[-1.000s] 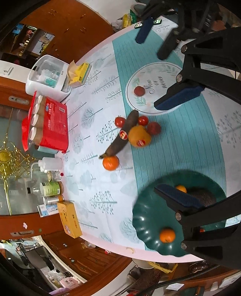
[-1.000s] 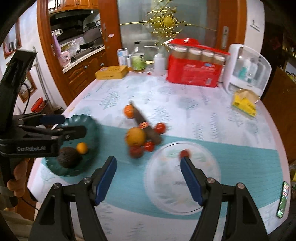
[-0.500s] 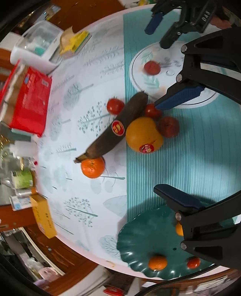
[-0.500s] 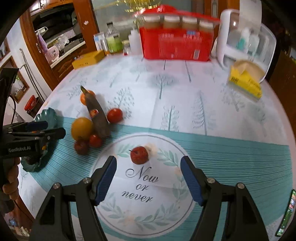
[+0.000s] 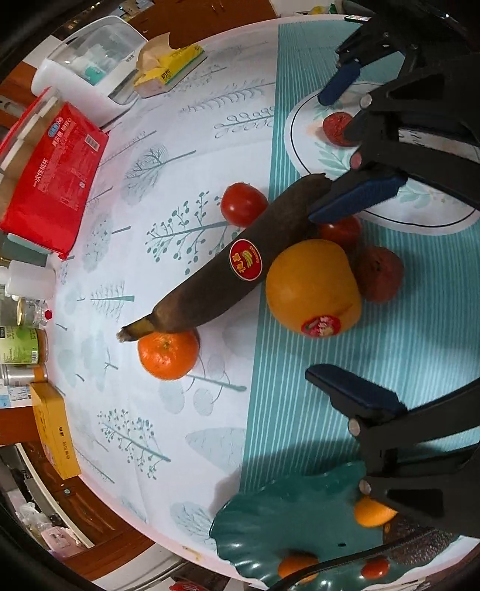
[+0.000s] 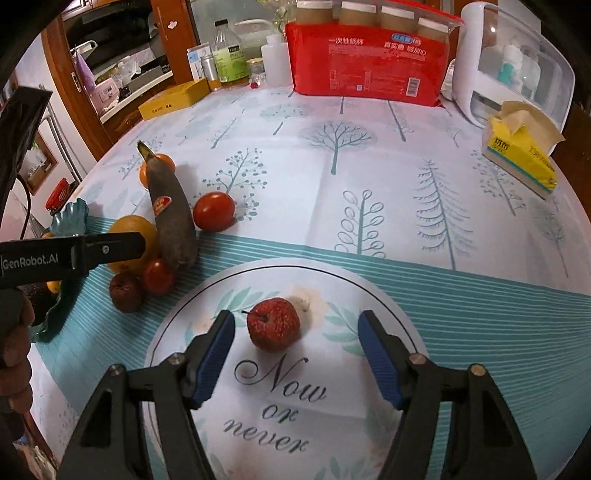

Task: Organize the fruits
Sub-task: 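Grasp the red apple with the right tool while the left tool grasps the grapefruit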

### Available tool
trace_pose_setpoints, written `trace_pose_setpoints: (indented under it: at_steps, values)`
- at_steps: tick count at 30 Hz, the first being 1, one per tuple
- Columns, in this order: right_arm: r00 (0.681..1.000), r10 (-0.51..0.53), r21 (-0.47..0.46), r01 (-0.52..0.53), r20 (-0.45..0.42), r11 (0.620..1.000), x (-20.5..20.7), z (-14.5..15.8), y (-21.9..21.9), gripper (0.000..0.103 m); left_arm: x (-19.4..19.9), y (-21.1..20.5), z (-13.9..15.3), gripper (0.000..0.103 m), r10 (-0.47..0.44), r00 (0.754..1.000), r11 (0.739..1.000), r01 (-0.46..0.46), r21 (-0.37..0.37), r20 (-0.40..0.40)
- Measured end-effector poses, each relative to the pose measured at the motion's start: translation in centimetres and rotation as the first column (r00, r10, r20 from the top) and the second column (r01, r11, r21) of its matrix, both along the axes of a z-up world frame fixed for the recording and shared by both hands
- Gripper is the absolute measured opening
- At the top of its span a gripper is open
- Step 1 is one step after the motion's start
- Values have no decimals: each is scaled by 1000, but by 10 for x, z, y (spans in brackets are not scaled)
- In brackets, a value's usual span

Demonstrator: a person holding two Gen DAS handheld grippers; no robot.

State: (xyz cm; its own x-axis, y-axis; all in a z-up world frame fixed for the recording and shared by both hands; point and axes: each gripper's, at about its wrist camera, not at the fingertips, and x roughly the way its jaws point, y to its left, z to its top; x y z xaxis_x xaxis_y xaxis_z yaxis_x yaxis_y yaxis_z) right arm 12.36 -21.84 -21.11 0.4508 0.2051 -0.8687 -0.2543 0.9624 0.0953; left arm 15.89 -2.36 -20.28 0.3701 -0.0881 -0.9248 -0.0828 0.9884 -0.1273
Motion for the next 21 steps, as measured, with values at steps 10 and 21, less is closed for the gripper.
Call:
trace_pose_setpoints:
  at_steps: [10, 21]
  values:
    - [1000, 16, -28, -15, 24, 999, -1, -7, 5, 36, 3, -2, -6, 57, 11, 1000, 997, -9, -73, 29]
    - [1000, 10, -32, -10, 13, 999, 0, -6, 5, 31, 2, 4, -16, 53, 14, 1000, 995, -14, -100, -2]
